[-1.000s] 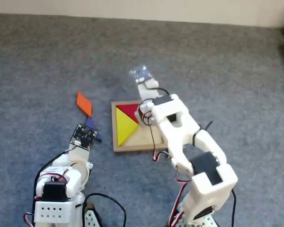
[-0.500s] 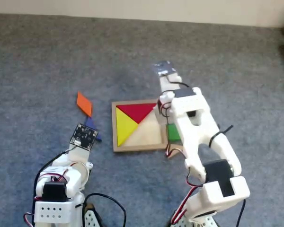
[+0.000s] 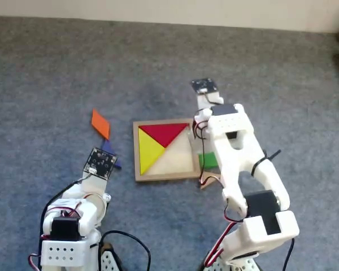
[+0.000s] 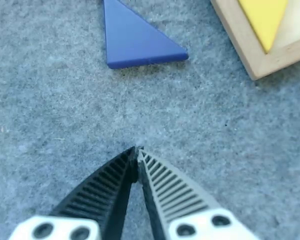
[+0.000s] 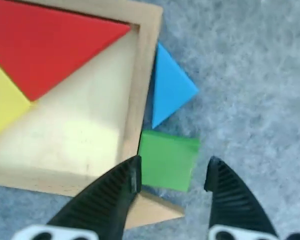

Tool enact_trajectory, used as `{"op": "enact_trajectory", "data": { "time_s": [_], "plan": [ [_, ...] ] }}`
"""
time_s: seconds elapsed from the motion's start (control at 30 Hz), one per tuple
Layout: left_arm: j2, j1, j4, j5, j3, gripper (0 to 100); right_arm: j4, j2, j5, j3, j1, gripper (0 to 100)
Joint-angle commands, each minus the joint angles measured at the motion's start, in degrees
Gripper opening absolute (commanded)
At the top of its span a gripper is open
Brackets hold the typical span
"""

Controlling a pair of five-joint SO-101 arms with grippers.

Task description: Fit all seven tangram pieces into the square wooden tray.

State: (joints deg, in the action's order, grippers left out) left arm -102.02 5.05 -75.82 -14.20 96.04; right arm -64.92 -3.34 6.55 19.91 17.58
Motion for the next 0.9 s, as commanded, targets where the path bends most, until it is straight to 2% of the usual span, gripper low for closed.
{"op": "enact_trajectory", "data": {
  "time_s": [0.0, 0.27, 0.4, 0.87],
  "plan": [
    [-2.0, 0.6, -0.3, 0.6, 1.2, 0, -1.7, 3.6, -2.5, -3.6, -0.8, 21.3],
    [-2.0, 0.6, -0.3, 0.6, 1.2, 0, 2.1, 3.0, -2.5, -3.1, -0.8, 21.3],
    [-2.0, 0.6, -0.3, 0.6, 1.2, 0, 2.1, -2.6, -2.5, -3.6, -0.5, 21.3],
    [-2.0, 0.6, -0.3, 0.6, 1.2, 0, -2.7, -14.5, -2.2, -10.8, -0.8, 21.1]
  ]
}}
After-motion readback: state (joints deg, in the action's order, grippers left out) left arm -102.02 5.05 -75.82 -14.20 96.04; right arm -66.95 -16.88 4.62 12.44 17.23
